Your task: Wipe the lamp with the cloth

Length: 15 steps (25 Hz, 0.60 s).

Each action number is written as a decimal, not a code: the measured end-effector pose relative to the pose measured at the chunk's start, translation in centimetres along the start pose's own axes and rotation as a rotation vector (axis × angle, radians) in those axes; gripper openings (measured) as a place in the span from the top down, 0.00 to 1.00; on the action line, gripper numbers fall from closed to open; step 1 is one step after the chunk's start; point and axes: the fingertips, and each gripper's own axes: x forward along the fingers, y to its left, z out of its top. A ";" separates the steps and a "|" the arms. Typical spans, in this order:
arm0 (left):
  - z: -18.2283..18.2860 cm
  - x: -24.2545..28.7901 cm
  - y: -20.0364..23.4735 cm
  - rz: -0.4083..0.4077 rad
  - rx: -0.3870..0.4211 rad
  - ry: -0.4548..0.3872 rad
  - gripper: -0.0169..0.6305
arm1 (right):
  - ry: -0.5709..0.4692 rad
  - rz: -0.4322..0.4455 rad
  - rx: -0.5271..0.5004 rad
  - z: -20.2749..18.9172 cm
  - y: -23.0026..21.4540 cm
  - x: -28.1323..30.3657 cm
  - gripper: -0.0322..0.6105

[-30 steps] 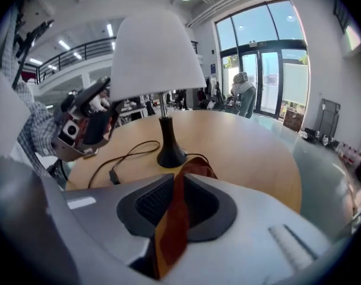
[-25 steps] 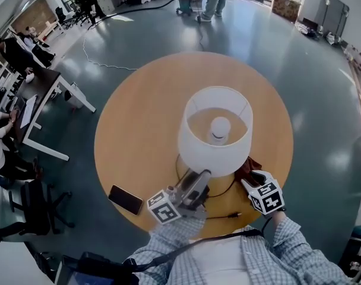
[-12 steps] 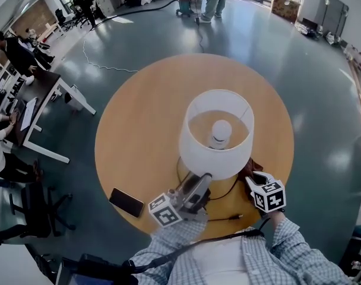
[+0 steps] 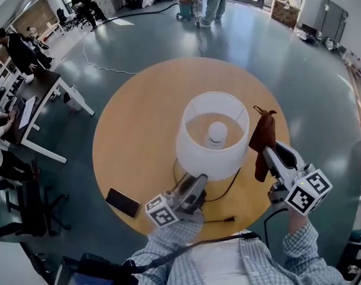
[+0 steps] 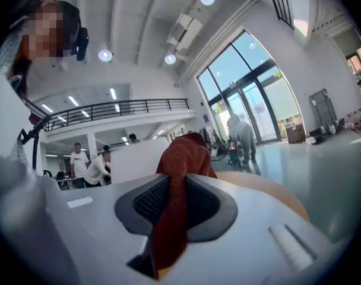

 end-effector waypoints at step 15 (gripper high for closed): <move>0.3 0.0 0.2 0.015 0.018 -0.010 0.73 | 0.158 0.010 -0.260 -0.9 -0.5 4.6 0.83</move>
